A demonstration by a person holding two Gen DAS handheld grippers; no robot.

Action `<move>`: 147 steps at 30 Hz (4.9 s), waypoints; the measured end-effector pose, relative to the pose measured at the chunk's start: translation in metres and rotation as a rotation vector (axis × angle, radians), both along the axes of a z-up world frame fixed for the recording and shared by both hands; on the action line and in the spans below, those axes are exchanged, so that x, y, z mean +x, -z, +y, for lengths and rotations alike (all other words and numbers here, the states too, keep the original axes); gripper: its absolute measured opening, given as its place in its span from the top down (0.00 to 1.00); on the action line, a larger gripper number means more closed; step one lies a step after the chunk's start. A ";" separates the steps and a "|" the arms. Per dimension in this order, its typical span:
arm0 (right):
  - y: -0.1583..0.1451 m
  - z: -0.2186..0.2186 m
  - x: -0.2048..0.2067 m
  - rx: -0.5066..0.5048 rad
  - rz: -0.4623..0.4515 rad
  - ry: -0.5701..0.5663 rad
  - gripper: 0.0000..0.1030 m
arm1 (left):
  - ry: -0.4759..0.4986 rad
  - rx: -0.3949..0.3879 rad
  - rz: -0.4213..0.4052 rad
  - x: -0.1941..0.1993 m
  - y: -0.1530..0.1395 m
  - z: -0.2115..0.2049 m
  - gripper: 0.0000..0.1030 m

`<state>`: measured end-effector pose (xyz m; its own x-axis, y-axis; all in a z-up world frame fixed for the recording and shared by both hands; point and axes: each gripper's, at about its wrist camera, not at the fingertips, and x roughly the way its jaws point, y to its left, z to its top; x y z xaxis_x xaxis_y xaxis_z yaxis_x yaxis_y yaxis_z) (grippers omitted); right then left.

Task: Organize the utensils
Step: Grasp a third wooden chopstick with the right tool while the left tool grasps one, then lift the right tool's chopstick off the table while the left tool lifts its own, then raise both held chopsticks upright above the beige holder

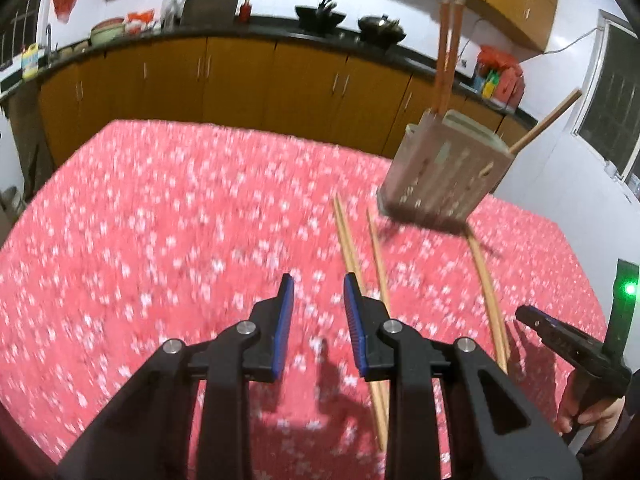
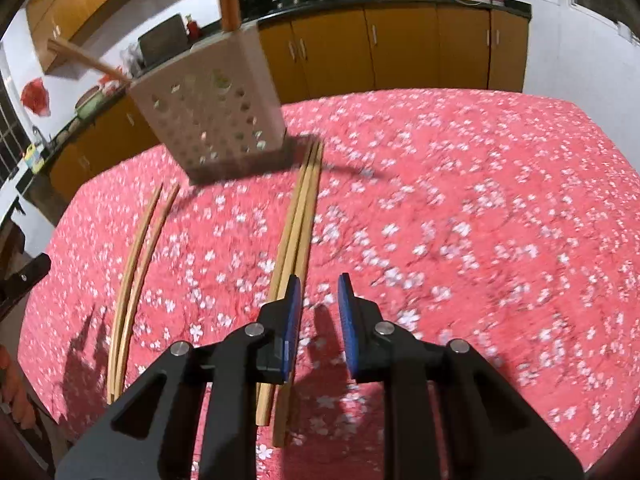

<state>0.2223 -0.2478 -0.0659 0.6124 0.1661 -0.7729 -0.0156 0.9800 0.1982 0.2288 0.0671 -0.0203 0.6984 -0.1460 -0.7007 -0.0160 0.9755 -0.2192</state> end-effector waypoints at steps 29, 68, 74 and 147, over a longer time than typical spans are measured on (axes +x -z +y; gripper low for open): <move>0.014 -0.020 0.004 -0.125 0.012 0.118 0.93 | 0.132 -0.003 0.147 0.015 0.055 -0.044 0.83; 0.015 -0.012 0.003 -0.139 -0.009 0.053 0.93 | 0.045 0.130 0.138 0.029 0.066 -0.034 0.93; 0.016 -0.021 0.019 -0.136 -0.021 0.091 0.93 | -0.004 0.077 0.141 0.051 0.069 0.012 0.93; -0.099 -0.049 -0.030 -0.086 -0.373 0.137 0.93 | 0.057 0.111 -0.181 0.002 -0.071 0.009 0.93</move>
<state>0.1921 -0.2966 0.0330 0.8657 0.0077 -0.5006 0.0612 0.9908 0.1210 0.2305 0.0764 0.0505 0.8068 -0.1177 -0.5790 0.0695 0.9921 -0.1049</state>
